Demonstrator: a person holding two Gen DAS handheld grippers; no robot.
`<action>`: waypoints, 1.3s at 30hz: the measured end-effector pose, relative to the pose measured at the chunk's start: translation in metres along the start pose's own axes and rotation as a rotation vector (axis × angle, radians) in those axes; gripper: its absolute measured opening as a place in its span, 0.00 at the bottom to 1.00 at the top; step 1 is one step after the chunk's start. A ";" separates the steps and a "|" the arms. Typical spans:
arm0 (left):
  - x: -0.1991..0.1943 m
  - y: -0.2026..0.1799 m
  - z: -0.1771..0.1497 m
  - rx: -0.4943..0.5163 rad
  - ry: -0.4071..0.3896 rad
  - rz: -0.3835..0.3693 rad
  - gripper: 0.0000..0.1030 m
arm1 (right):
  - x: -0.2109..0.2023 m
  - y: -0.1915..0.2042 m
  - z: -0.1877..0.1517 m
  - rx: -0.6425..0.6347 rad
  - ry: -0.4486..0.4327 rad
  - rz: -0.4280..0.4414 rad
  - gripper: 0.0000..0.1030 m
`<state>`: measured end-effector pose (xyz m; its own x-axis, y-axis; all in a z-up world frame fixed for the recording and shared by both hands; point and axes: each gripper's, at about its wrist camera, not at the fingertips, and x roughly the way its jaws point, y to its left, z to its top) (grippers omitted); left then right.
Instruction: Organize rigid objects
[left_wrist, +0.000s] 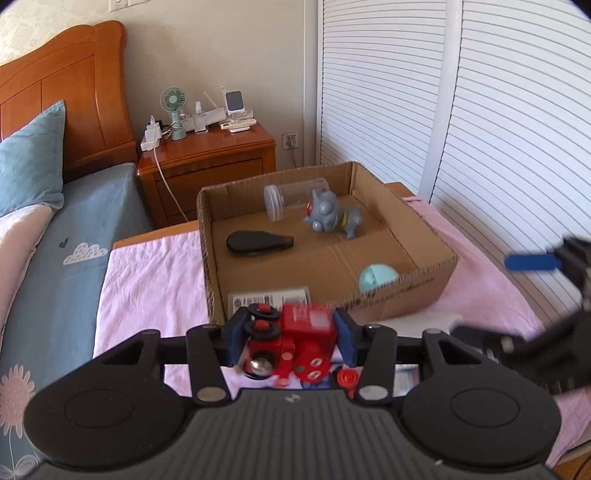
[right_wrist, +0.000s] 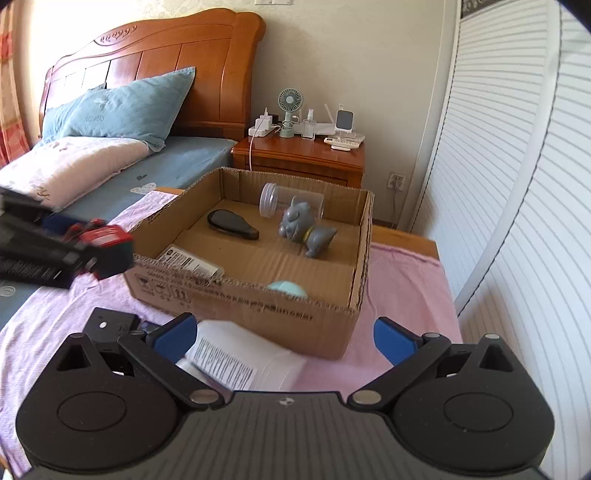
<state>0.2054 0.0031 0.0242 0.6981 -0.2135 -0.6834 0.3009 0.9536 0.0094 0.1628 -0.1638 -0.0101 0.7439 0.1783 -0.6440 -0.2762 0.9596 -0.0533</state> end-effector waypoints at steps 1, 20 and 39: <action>0.004 0.000 0.005 0.000 -0.004 0.000 0.41 | -0.002 0.000 -0.003 0.003 0.000 0.007 1.00; 0.020 0.005 0.009 0.013 0.082 0.053 0.64 | -0.002 -0.008 -0.022 0.058 0.029 0.052 1.00; 0.024 -0.003 -0.090 -0.061 0.218 0.110 0.66 | -0.011 -0.011 -0.035 0.103 0.021 0.078 1.00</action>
<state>0.1629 0.0145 -0.0581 0.5660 -0.0630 -0.8220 0.1861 0.9811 0.0530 0.1365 -0.1834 -0.0292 0.7094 0.2494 -0.6592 -0.2676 0.9606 0.0754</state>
